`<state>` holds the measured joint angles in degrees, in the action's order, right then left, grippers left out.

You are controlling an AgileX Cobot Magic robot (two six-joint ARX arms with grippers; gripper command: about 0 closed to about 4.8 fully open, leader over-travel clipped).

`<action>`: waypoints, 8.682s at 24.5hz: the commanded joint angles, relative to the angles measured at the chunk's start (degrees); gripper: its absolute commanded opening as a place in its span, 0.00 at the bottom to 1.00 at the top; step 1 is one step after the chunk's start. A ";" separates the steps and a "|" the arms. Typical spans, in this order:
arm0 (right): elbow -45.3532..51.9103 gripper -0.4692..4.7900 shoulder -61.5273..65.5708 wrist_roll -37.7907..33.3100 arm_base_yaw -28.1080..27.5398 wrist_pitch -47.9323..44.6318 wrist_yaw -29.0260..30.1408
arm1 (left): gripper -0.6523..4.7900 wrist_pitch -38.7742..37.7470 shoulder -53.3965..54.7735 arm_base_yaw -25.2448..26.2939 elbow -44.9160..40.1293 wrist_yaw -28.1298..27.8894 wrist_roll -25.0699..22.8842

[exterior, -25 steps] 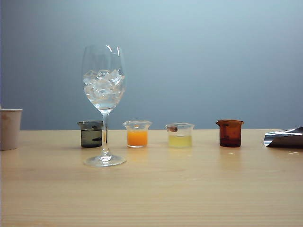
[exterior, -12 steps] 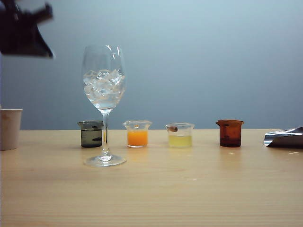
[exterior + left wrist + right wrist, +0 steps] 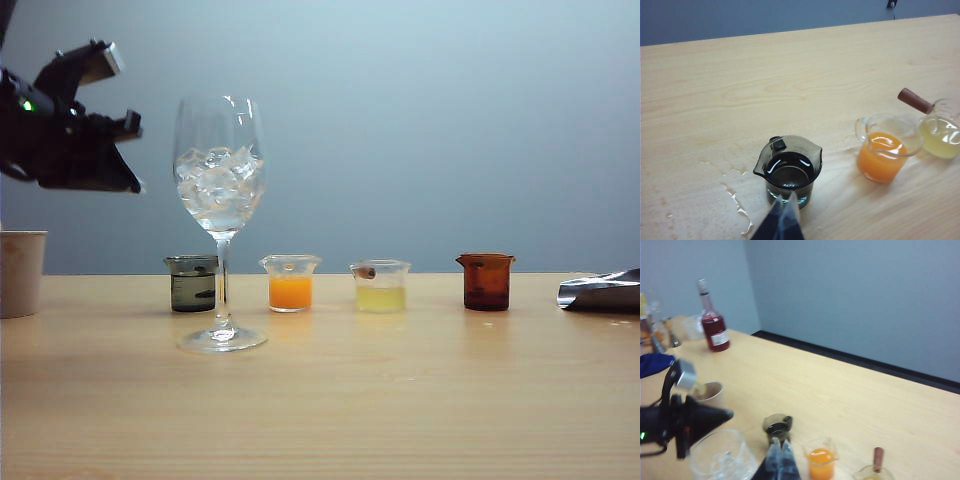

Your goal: Pick up the first measuring cup from the left, pour the coconut rum inside into the goblet, and finally put the measuring cup back in its original place.

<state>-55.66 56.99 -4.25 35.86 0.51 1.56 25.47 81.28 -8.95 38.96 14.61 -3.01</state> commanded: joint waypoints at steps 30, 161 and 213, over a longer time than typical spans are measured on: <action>-0.28 0.08 8.72 1.64 -0.81 -5.53 6.25 | 1.00 40.87 30.71 -4.48 -2.43 -7.34 3.08; -11.02 0.08 10.21 0.26 1.70 15.96 15.15 | 0.51 -16.59 -8.02 -0.11 12.68 11.87 -19.98; -14.36 0.08 15.15 1.73 1.70 20.24 15.13 | 0.50 -12.92 -8.85 -5.46 12.70 11.13 -59.10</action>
<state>-69.69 72.27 -2.68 37.50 21.50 16.58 10.59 72.90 -14.39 51.46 25.85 -59.53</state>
